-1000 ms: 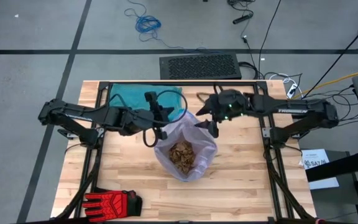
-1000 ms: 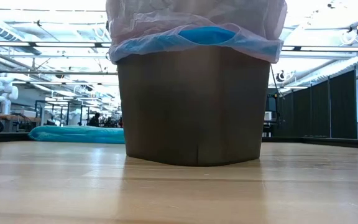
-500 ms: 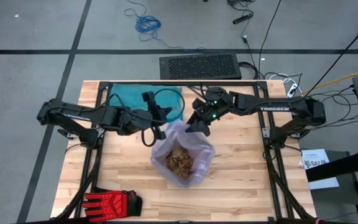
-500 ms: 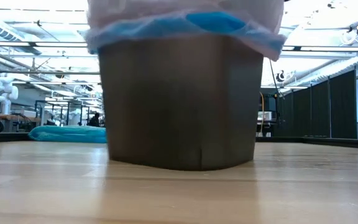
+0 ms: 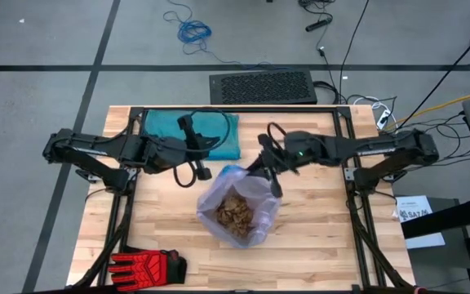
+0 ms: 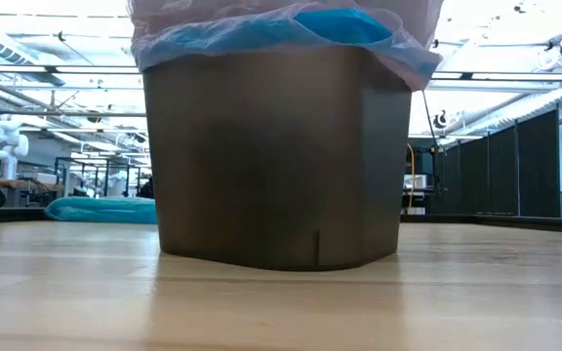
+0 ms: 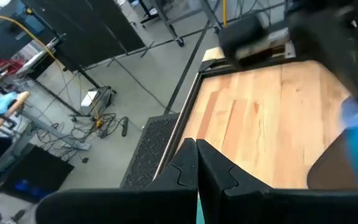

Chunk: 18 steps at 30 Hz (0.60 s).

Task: Place trash/remove bag and relplace
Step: Remove the trash bag from the trash bin and put it on the top right of the table

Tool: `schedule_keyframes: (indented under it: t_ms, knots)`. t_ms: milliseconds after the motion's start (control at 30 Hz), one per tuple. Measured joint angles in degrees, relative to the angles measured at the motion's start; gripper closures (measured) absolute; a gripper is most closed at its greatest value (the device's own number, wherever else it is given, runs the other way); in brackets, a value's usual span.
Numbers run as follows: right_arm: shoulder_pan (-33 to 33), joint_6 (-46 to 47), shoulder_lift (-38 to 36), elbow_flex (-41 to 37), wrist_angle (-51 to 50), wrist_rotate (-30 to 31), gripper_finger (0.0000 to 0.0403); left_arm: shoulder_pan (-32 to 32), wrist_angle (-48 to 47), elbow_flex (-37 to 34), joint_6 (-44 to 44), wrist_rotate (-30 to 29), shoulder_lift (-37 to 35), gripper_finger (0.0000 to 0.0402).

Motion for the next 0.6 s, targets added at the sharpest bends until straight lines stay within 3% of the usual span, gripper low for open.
schedule_keyframes:
  t_ms: [167,367,600]
  knots:
    - [7.74,-16.75,-0.92,0.01,-0.06,10.04,0.0403,-0.22,0.0,-0.01,-0.23,10.16,-0.18,0.0391]
    - [14.74,-29.39,0.57,0.02,-0.03,23.66,0.0403,-0.62,-0.01,-0.01,-3.03,23.88,-0.21,0.033]
    - [15.94,-29.95,0.77,0.02,0.05,25.31,0.0403,-3.1,0.1,-0.02,-2.54,26.2,0.11,0.0251]
